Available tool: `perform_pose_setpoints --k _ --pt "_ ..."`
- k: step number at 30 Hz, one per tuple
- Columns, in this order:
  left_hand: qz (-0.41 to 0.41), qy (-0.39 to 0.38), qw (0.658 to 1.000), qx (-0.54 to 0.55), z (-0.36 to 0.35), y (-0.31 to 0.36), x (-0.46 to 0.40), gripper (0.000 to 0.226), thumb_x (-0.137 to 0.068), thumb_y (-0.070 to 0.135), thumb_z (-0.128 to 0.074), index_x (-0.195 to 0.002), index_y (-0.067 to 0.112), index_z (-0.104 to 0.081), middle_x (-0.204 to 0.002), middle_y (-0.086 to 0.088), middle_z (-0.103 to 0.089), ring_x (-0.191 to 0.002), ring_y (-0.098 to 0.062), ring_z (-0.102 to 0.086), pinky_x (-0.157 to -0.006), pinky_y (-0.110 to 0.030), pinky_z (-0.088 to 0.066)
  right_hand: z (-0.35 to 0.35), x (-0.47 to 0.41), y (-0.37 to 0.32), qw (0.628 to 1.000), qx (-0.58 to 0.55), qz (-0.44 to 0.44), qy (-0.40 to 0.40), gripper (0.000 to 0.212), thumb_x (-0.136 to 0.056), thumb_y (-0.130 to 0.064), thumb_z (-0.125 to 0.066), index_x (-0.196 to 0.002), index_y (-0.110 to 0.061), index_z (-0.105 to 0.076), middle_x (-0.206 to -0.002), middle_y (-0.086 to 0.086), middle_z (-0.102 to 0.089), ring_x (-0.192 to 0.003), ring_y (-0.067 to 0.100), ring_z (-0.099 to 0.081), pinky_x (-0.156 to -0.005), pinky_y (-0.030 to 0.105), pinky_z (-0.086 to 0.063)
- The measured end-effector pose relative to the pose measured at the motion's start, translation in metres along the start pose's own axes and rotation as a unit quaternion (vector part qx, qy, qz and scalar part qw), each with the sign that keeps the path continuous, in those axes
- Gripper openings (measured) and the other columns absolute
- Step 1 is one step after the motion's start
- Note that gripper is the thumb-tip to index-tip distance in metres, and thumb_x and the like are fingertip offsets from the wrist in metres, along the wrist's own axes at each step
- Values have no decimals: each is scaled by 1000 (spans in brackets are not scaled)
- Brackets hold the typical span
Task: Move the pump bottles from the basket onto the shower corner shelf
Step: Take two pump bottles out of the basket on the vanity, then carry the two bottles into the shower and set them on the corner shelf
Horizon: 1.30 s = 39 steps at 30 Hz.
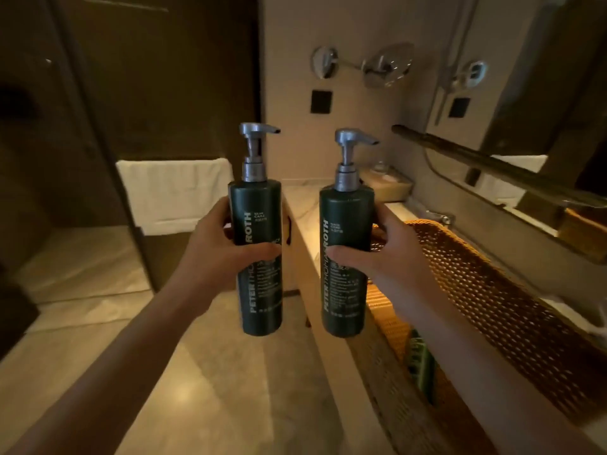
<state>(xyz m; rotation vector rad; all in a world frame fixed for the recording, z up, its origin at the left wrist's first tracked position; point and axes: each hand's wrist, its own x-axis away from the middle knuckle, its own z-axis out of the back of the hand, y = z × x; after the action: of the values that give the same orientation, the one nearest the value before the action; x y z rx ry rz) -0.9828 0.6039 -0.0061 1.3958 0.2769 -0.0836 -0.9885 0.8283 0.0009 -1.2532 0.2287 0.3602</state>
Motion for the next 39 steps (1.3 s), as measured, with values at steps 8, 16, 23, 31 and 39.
perform_pose_setpoints --k 8,16,23,31,39 --pt "91 159 982 -34 148 -77 69 64 -62 13 -81 -112 38 -52 -96 19 -62 -87 1 -60 -64 -20 -43 -154 16 14 991 -49 -41 -119 54 -64 -31 -82 -109 -47 -56 -103 -29 -64 -95 -11 -58 -71 15 -50" --pt "142 262 951 -83 320 -131 106 70 -67 10 -77 -123 36 -43 -102 23 -54 -93 4 -51 -70 -20 -41 -346 -9 6 971 -99 -116 -183 58 -59 -41 -82 -109 -52 -56 -110 -23 -63 -107 1 -56 -77 24 -48" --pt "161 334 920 -127 422 -158 99 75 -66 14 -78 -130 31 -42 -123 8 -55 -105 -8 -55 -82 -28 -46 -484 -42 -6 955 -126 -129 -237 57 -65 -26 -83 -103 -55 -51 -96 -35 -60 -93 -9 -55 -66 16 -41" --pt "144 364 907 -158 521 -202 -7 65 -62 25 -79 -106 56 -43 -98 40 -57 -90 25 -51 -72 -15 -40 -614 -156 4 950 -135 -85 -268 63 -64 -24 -83 -121 -34 -57 -106 -20 -66 -99 1 -59 -68 18 -46" --pt "99 371 893 -234 646 -216 -167 77 -62 31 -81 -128 37 -42 -113 25 -54 -97 24 -48 -77 -12 -37 -732 -336 -12 950 -166 -35 -263 71 -64 -31 -83 -128 -35 -52 -116 -15 -62 -106 4 -56 -74 22 -48"
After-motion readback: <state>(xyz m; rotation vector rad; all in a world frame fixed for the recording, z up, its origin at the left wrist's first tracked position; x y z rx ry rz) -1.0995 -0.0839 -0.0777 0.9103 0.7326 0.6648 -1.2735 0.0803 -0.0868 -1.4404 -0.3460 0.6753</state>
